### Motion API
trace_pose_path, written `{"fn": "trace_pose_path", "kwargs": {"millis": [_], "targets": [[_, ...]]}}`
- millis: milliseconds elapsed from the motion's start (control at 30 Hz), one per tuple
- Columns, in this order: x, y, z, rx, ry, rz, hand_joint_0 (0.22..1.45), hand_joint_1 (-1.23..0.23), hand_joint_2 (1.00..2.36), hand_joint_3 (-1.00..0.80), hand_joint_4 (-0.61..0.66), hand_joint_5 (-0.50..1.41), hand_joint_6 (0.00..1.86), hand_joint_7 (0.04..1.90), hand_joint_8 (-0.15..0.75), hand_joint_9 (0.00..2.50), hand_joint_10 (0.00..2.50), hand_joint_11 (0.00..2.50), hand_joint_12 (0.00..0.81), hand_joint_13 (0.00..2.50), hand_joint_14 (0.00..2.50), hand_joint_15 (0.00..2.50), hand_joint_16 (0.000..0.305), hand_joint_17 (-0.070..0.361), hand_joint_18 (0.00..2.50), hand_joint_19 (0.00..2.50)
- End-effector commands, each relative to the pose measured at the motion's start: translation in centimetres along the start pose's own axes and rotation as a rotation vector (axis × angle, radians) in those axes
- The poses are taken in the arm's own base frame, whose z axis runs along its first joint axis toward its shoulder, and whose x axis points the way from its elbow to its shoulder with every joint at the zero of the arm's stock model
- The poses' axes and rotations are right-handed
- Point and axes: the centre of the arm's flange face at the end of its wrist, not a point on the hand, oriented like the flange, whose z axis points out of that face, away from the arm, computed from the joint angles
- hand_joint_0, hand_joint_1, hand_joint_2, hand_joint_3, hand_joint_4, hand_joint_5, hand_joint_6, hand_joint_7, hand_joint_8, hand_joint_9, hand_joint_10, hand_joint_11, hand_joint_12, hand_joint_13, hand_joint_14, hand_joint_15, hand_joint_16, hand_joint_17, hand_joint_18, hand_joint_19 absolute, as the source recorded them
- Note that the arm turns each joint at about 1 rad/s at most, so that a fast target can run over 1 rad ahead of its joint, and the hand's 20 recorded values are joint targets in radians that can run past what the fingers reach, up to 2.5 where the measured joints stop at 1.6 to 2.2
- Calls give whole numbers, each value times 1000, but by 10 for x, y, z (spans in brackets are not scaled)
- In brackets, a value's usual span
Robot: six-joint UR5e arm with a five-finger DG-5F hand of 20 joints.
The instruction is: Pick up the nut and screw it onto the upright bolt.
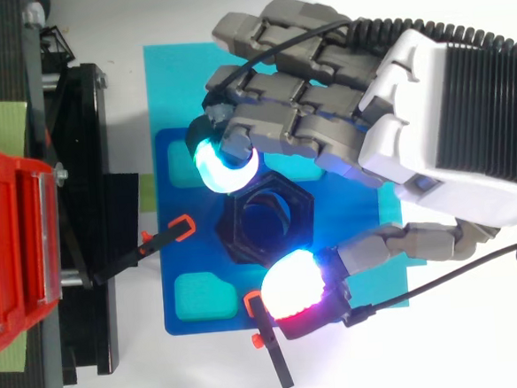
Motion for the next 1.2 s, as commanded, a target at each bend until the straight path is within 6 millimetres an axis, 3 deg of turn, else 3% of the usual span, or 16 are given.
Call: {"fn": "trace_pose_path", "kwargs": {"millis": [0, 1033, 1133, 1167], "targets": [[1, 1, 0, 0, 2, 0, 577, -676, 1000, -500, 185, -120, 503, 1152, 250, 571, 4, 140, 338, 290, 0, 0, 50, 113, 258, 108], [2, 5, -1, 5, -3, 16, 577, -678, 1000, -500, 182, -119, 503, 1153, 249, 570, 4, 140, 338, 289, 0, 0, 50, 113, 258, 115], [5, 6, -1, 5, 1, 14, 577, -678, 1000, -500, 179, -119, 503, 1152, 249, 571, 4, 145, 337, 289, 0, 0, 50, 113, 258, 108], [16, 2, 1, 9, 12, 11, 577, -678, 1000, -500, 182, -119, 503, 1152, 249, 571, 4, 145, 337, 290, 0, 0, 50, 113, 258, 111]]}}
